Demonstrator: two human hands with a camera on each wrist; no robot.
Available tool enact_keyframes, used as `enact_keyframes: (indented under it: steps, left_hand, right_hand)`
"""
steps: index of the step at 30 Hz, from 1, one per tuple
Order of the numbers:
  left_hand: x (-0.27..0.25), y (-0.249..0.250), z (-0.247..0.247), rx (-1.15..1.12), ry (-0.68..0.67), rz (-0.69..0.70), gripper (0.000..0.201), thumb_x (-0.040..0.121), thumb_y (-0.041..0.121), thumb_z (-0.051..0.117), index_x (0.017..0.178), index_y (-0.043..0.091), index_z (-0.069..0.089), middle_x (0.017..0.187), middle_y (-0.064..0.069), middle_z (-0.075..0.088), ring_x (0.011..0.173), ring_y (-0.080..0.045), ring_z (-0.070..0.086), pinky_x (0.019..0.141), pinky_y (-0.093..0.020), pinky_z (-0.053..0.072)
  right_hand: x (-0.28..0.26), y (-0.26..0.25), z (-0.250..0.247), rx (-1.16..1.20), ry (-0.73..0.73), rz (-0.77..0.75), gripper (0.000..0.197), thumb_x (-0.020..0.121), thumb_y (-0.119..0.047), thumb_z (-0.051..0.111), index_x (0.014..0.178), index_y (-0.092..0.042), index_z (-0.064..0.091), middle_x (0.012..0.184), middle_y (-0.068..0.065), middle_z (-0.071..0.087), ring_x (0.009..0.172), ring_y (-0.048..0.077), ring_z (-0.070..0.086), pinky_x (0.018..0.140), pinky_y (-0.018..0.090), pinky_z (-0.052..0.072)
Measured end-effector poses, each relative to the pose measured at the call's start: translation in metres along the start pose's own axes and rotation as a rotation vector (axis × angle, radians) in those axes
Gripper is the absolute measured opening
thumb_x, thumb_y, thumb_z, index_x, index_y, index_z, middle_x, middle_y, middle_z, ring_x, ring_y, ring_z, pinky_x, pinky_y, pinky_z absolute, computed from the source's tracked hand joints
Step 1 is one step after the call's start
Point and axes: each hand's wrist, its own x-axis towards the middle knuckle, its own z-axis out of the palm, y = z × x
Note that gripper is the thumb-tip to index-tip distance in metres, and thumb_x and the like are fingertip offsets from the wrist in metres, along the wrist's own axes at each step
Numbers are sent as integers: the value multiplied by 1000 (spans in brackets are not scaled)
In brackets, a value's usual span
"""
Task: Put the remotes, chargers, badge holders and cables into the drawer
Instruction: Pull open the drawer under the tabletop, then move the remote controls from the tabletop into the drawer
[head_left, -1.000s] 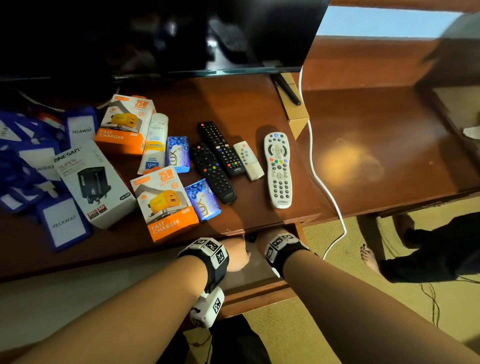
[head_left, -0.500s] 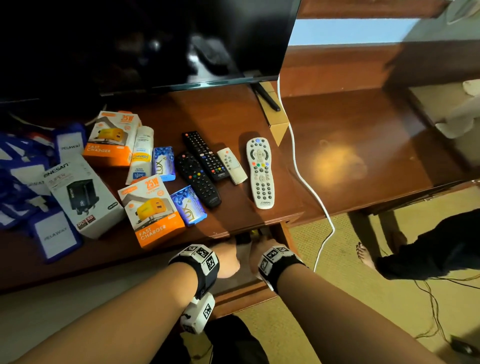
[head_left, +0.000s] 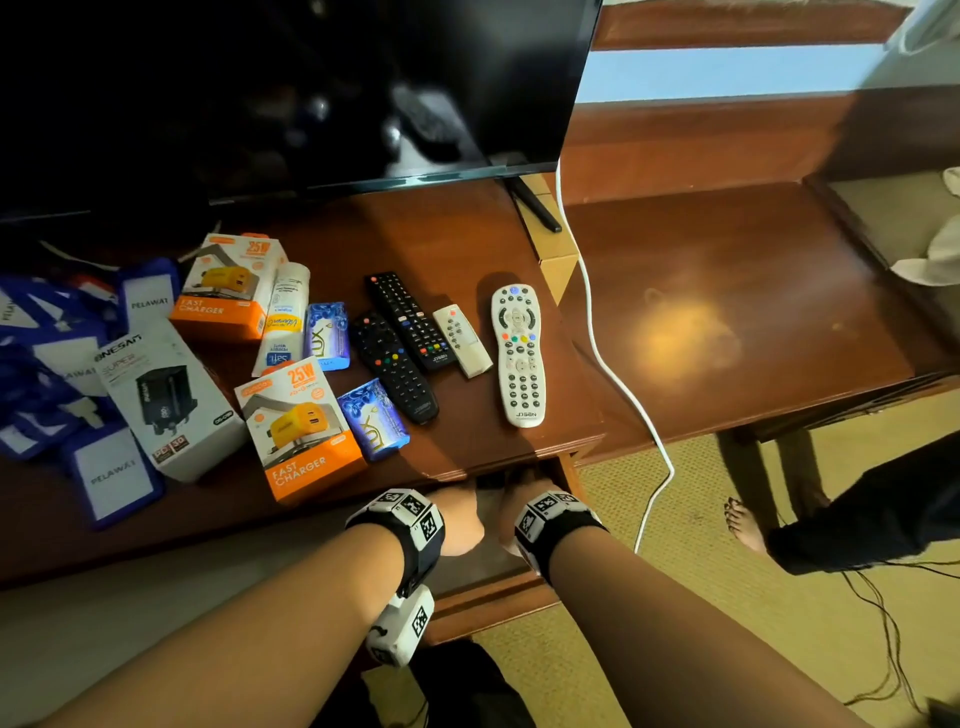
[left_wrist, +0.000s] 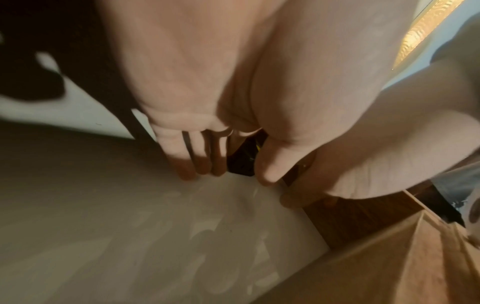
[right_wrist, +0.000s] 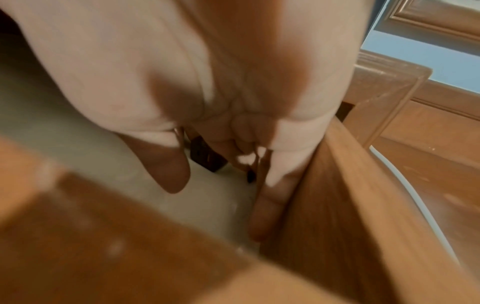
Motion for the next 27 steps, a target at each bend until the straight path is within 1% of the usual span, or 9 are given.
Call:
enact_keyframes:
  steps: [2, 6, 12, 15, 18, 21, 23, 25, 27]
  left_hand:
    - [2, 1, 1, 3, -2, 6, 51, 100, 35, 49, 146, 13, 44, 142, -11, 57, 128, -33, 57, 107, -39, 44]
    - [5, 4, 5, -19, -16, 21, 49, 100, 30, 49, 145, 13, 45, 138, -11, 60, 123, -33, 60, 104, -40, 48]
    - [3, 13, 4, 60, -34, 70, 39, 106, 21, 49, 143, 10, 50, 139, -15, 61, 126, -33, 60, 106, -39, 47]
    - [-9, 6, 3, 46, -32, 96, 33, 102, 25, 51, 132, 14, 60, 129, -12, 67, 117, -32, 65, 101, -41, 52]
    - [-41, -1, -3, -20, 3, 139, 37, 99, 33, 48, 129, 15, 59, 131, -12, 66, 118, -32, 64, 100, -38, 51]
    - [-93, -13, -14, -106, 12, 237, 38, 106, 35, 48, 139, 17, 55, 139, -6, 60, 126, -27, 58, 103, -31, 45]
    - [-126, -22, -28, -212, 35, 317, 36, 103, 44, 53, 132, 24, 60, 131, 2, 67, 119, -17, 63, 103, -29, 48]
    - [-154, -32, -50, -341, 82, 340, 32, 100, 48, 59, 120, 25, 66, 114, 7, 73, 104, -8, 68, 96, -31, 52]
    - [-170, -40, -74, -469, 190, 293, 24, 97, 49, 63, 109, 29, 68, 98, 12, 73, 89, -1, 67, 89, -29, 55]
  right_hand:
    - [-1, -1, -5, -21, 4, -33, 41, 102, -17, 48, 143, -9, 49, 148, 15, 51, 133, 35, 51, 107, 42, 48]
    - [-4, -4, -5, -27, 15, -90, 38, 101, -16, 47, 139, -15, 51, 140, 13, 58, 126, 36, 56, 103, 43, 51]
    - [-24, -10, -7, 37, -5, -94, 27, 97, -14, 51, 121, -10, 62, 124, 13, 67, 116, 33, 64, 96, 41, 55]
    - [-41, -10, -14, 24, -9, -151, 27, 97, -12, 49, 118, -11, 65, 118, 10, 69, 109, 29, 66, 87, 36, 56]
    - [-66, -7, -32, 19, 12, -206, 28, 101, -22, 47, 123, -13, 61, 123, 10, 67, 111, 28, 64, 80, 32, 47]
    - [-95, 2, -60, 110, 193, -275, 22, 101, -32, 50, 110, -19, 65, 111, 6, 70, 102, 27, 66, 76, 31, 48]
    - [-102, 10, -79, 213, 368, -279, 17, 99, -34, 55, 98, -20, 65, 100, 6, 72, 91, 27, 66, 71, 30, 46]
    - [-95, 16, -99, 311, 511, -221, 17, 98, -38, 59, 101, -23, 65, 99, 3, 71, 84, 21, 64, 69, 29, 46]
    - [-77, 20, -116, 392, 624, -159, 26, 95, -41, 62, 115, -24, 60, 109, 0, 66, 91, 18, 64, 78, 33, 54]
